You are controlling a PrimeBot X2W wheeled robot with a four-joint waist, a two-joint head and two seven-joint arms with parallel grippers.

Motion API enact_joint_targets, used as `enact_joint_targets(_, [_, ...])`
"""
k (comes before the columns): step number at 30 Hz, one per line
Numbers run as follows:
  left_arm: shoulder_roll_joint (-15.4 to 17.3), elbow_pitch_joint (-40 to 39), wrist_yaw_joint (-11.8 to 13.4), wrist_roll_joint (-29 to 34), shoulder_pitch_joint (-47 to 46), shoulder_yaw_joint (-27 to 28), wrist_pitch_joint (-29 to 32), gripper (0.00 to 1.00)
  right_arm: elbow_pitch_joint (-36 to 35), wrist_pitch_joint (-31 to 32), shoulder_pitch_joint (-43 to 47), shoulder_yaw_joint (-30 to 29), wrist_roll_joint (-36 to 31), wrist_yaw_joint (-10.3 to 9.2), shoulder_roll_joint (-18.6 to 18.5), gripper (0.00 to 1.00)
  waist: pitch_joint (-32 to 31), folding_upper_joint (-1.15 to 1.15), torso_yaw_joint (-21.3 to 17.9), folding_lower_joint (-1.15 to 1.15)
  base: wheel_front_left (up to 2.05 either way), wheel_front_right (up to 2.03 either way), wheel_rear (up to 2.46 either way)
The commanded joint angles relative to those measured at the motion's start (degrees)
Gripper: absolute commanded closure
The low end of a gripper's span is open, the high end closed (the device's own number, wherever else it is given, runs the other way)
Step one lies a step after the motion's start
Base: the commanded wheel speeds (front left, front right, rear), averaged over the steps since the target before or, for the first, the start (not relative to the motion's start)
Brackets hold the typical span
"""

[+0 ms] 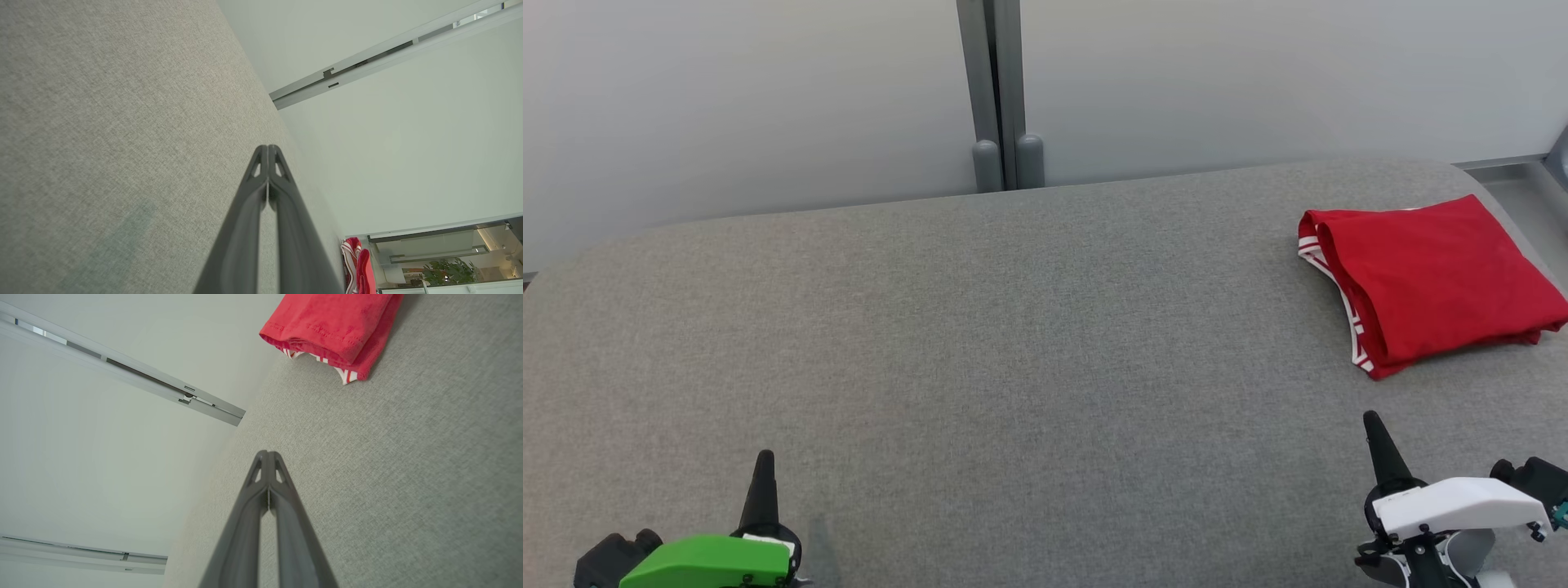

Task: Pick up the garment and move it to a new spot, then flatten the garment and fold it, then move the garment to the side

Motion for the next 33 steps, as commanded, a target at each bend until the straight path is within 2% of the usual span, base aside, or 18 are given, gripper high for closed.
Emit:
enact_joint_targets(1, [0.3, -0.7, -0.3, -1.3, -1.7, 0.5, 0.4, 1.00, -0.9, 0.4, -1.4, -0.4, 1.7, -0.02, -0.4, 1.00, 0.1, 0.00, 0.0, 0.00, 0.00, 0.00, 0.00])
enact_joint_targets(33, [0.3, -1.4, -0.8, -15.0, -4.8, 2.6, 4.6, 1.00, -2.5, 4.8, -2.5, -1.8, 18.1, -0.04, -0.5, 1.00, 1.2, 0.00, 0.2, 0.00, 0.00, 0.00, 0.00])
